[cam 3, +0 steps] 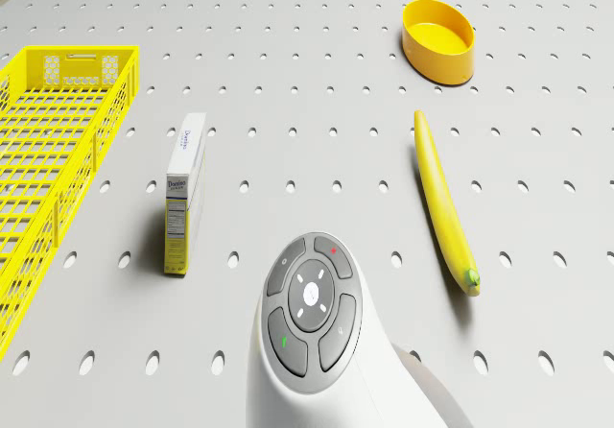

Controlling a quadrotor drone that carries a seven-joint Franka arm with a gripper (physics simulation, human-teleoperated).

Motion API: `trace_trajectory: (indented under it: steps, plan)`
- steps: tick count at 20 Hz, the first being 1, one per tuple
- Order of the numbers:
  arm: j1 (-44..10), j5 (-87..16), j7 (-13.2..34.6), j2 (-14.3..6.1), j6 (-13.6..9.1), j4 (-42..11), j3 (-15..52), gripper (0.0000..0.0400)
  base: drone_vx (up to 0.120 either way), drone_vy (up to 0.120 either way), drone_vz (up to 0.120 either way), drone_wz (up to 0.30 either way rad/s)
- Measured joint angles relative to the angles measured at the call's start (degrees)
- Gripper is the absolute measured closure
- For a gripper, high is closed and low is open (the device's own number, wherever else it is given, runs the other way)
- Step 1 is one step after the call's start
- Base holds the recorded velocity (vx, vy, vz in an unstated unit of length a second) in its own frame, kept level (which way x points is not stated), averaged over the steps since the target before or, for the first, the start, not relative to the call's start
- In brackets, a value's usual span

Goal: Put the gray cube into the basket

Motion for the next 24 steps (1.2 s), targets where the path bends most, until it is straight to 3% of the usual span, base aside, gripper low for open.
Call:
trace_trajectory:
  steps: [3,9,19,24]
  plan:
    - [0.1,1.9,0.2,0.0,-0.8,-0.7,2.0,0.0149,0.0,0.0,0.0,0.0]
    - [0.2,5.6,0.7,0.0,-2.2,-1.7,5.8,0.015,0.0,0.0,0.12,0.0]
    - [-0.1,7.6,1.2,-0.7,-2.0,-2.0,7.6,0.015,0.0,0.116,0.12,0.0]
    - [-0.3,7.9,1.3,-1.1,-1.6,-2.0,7.9,0.015,0.112,0.12,0.12,0.0]
